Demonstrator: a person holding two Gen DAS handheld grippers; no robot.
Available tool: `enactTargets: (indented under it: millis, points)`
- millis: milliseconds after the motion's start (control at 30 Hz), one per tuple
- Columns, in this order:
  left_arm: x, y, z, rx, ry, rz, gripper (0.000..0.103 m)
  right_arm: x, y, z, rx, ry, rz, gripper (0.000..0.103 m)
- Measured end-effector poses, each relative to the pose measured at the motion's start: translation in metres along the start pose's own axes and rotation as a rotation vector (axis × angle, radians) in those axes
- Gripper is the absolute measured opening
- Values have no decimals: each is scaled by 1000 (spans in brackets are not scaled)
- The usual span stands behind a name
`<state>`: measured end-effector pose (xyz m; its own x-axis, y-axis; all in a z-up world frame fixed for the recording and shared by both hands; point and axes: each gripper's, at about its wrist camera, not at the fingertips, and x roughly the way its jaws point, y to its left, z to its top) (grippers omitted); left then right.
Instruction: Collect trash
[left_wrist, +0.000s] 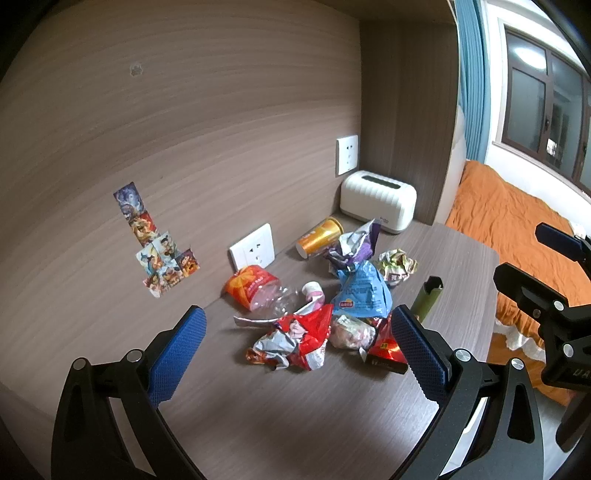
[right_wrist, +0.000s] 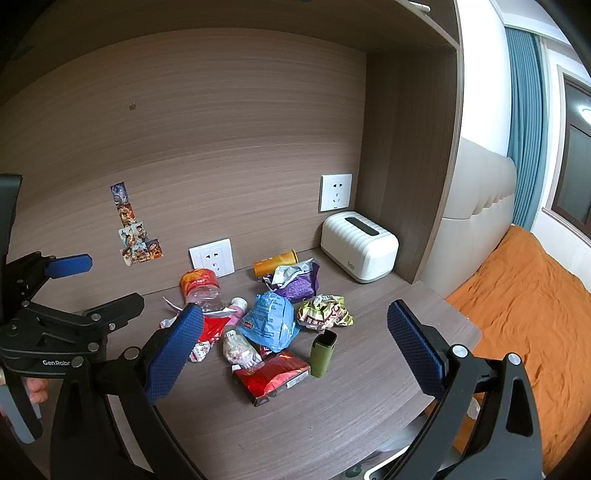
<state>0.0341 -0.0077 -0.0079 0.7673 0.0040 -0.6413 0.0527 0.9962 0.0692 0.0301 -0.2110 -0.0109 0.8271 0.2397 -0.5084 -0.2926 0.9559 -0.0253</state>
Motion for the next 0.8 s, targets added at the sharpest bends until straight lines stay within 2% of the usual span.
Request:
enactTargets:
  millis: [800]
  points:
    - [1,-3,4,8,-6,-9,98,0,-3,-2,9,-1,-2,99]
